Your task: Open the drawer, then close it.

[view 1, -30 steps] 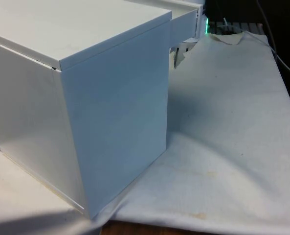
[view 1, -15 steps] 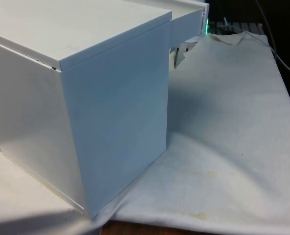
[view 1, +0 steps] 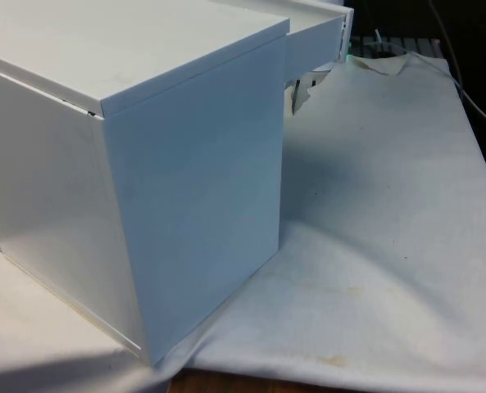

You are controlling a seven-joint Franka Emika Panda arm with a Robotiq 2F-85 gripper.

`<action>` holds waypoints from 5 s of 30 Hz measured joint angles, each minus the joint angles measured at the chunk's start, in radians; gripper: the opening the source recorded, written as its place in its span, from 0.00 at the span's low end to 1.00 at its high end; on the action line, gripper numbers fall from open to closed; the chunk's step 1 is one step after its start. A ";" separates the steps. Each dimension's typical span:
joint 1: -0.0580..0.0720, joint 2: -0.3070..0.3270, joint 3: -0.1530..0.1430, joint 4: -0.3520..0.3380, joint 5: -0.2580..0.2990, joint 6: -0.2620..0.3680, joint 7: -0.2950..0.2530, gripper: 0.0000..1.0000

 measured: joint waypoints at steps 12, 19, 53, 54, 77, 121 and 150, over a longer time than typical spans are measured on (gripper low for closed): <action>0.001 0.000 0.004 -0.004 -0.018 0.006 0.024 0.36; 0.003 0.000 0.004 -0.006 -0.017 0.013 0.027 0.73; 0.005 -0.144 0.136 -0.152 -0.017 -0.040 0.133 1.00; 0.005 -0.144 0.137 -0.151 -0.017 -0.040 0.133 1.00; 0.006 -0.091 0.166 -0.139 -0.039 -0.061 0.130 1.00; -0.005 0.073 0.056 -0.055 -0.234 0.011 0.227 0.00; -0.007 0.114 0.032 0.021 -0.356 0.009 0.295 0.00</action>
